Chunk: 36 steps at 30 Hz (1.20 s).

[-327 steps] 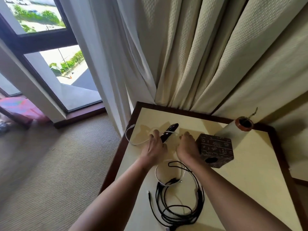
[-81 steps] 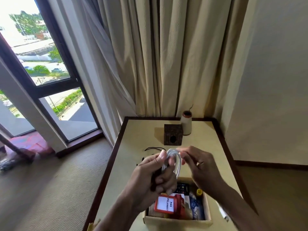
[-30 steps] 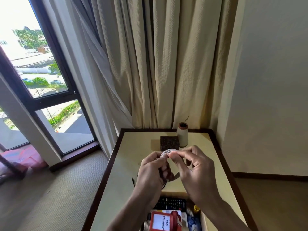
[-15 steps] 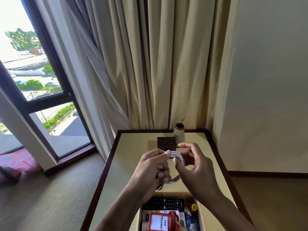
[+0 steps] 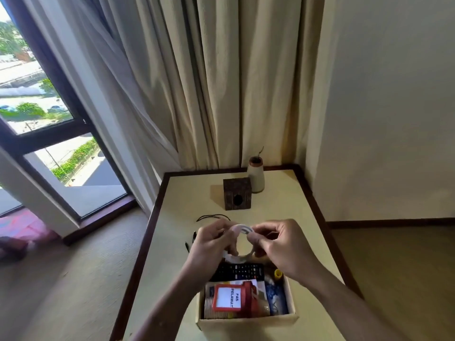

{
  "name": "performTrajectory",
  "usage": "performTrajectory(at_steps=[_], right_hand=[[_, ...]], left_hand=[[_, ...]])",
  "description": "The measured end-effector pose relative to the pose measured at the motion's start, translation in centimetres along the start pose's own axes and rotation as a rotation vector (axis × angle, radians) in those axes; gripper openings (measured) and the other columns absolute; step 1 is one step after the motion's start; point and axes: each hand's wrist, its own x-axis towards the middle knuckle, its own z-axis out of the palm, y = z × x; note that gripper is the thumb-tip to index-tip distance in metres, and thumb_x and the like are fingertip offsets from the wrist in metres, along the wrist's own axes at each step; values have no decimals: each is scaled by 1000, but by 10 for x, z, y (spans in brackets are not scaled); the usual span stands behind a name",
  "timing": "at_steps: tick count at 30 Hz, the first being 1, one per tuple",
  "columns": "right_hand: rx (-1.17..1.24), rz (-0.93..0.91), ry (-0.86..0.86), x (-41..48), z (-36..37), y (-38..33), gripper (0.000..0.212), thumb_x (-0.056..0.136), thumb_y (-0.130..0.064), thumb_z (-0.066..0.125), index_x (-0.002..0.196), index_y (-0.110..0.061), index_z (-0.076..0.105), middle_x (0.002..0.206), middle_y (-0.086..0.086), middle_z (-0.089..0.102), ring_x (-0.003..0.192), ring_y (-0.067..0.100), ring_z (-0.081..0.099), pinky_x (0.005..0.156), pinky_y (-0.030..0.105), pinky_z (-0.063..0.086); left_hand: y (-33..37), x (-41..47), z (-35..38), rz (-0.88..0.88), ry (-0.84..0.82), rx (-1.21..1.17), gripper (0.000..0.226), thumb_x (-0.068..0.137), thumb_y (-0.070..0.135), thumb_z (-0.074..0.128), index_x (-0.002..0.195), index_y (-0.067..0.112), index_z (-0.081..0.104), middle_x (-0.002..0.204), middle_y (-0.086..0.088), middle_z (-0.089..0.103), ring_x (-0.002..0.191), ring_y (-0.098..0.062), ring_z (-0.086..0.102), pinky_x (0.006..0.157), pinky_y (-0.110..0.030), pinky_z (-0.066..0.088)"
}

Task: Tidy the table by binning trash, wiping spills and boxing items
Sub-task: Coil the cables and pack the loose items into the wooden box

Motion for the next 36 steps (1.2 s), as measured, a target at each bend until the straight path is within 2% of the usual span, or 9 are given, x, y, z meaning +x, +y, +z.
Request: performTrajectory(at_steps=[3,7,10,15,23,28,30,32,36], right_hand=[[-67,156,13,12,18,41,12,88,-21,80,98,-18,80,84,-9,77,76,1,71,65,11,52],[-134,355,-34,33,49,95,8,86,-25,81,89,-18,82,86,-3,79,85,12,73,79,29,60],[-177,403,-80,39,76,113,7,86,-24,80,79,-22,80,77,1,79,80,16,75,70,26,55],[-256,432,-79,50,113,125,12,84,-26,82,86,-14,82,72,-3,75,68,9,70,62,20,54],[-706,116,-139,51,117,131,42,83,-56,75,68,-16,73,58,-6,64,51,5,55,54,23,38],[-523,-103,6,79,90,119,54,98,-23,65,49,-26,42,45,-11,39,39,6,40,42,15,27],[-520,-18,-28,114,85,128,44,100,-17,60,56,-15,56,55,-1,56,49,6,52,47,18,40],[-624,66,-84,154,90,145,22,96,-10,57,84,-3,73,85,13,73,79,26,70,66,36,55],[-880,58,-351,205,114,171,35,92,-1,56,118,-17,72,123,7,61,111,27,62,91,36,53]], left_hand=[[-46,-1,-15,-89,29,144,19,103,27,61,103,15,76,96,-14,72,90,-35,72,75,-44,59],[-114,-5,-34,-334,397,476,14,106,22,53,107,24,67,103,-1,58,99,-19,61,70,-25,46],[-146,-4,-34,-402,410,424,24,109,34,42,94,32,61,99,-2,62,97,-22,60,79,-38,49],[-152,1,-24,-387,466,336,30,110,35,39,89,31,62,89,0,68,84,-18,63,76,-39,51],[-153,4,-25,-348,296,566,27,111,35,32,109,22,55,112,-3,59,106,-22,55,91,-38,46],[-167,7,-21,-388,325,511,26,111,42,28,118,35,53,117,-2,66,105,-23,62,95,-45,51],[-173,6,-19,-403,343,474,24,111,47,27,106,38,48,106,-1,66,96,-21,64,88,-46,52],[-180,8,-21,-418,333,489,23,110,47,27,107,36,48,110,-3,66,100,-24,63,90,-45,52],[-194,11,-27,-428,316,472,25,110,48,28,110,34,50,112,0,64,102,-21,62,91,-44,51]])
